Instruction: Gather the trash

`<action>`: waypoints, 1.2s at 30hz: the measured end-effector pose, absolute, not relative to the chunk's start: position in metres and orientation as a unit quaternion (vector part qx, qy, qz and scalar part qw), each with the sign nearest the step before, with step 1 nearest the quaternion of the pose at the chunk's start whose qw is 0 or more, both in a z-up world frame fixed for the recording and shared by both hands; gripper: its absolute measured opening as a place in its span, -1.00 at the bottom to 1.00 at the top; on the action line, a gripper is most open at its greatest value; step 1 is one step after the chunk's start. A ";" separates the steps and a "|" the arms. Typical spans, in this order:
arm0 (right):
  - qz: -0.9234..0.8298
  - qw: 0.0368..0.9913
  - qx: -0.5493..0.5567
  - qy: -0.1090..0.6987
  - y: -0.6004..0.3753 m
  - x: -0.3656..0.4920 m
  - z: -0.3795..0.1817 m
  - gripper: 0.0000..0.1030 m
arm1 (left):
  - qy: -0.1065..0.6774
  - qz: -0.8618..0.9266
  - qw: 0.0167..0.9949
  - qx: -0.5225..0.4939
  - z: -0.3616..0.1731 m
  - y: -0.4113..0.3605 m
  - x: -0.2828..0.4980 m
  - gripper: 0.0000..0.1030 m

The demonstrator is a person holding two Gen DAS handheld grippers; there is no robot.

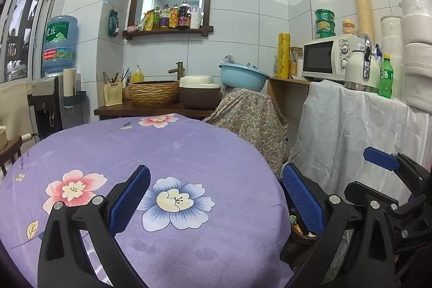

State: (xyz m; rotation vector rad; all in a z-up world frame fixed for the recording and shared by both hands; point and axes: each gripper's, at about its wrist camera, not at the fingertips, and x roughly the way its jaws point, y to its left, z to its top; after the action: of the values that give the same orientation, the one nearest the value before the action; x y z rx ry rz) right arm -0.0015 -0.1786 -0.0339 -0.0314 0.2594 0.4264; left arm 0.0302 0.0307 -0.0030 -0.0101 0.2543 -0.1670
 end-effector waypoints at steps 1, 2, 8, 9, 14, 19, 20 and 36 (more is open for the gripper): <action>0.210 0.969 -0.016 0.126 -0.179 -0.002 -0.034 0.88 | 0.125 -0.083 0.989 -0.004 -0.003 0.030 0.029 0.89; 0.210 0.970 -0.016 0.125 -0.179 -0.002 -0.033 0.88 | 0.124 -0.082 0.989 -0.003 -0.003 0.029 0.029 0.89; 0.206 0.970 -0.009 0.125 -0.184 -0.001 -0.034 0.88 | 0.119 -0.070 0.990 0.009 -0.003 0.026 0.028 0.89; 0.206 0.971 -0.008 0.125 -0.184 -0.001 -0.034 0.88 | 0.119 -0.070 0.990 0.008 -0.003 0.026 0.028 0.89; 0.205 0.971 -0.008 0.126 -0.187 0.000 -0.035 0.88 | 0.117 -0.068 0.991 0.010 -0.003 0.025 0.027 0.89; 0.205 0.970 -0.011 0.127 -0.187 0.000 -0.036 0.88 | 0.117 -0.066 0.991 0.012 -0.003 0.025 0.027 0.89; 0.206 0.970 -0.011 0.127 -0.187 0.000 -0.037 0.88 | 0.117 -0.066 0.991 0.012 -0.003 0.025 0.027 0.89; 0.205 0.969 -0.006 0.135 -0.188 0.002 -0.040 0.88 | 0.125 -0.069 0.990 0.010 -0.005 0.024 0.029 0.89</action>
State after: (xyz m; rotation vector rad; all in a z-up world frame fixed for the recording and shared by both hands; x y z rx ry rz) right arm 0.0021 -0.1878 -0.0404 -0.0113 0.2730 0.4146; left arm 0.0286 0.0239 -0.0052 0.0208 0.2515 -0.1385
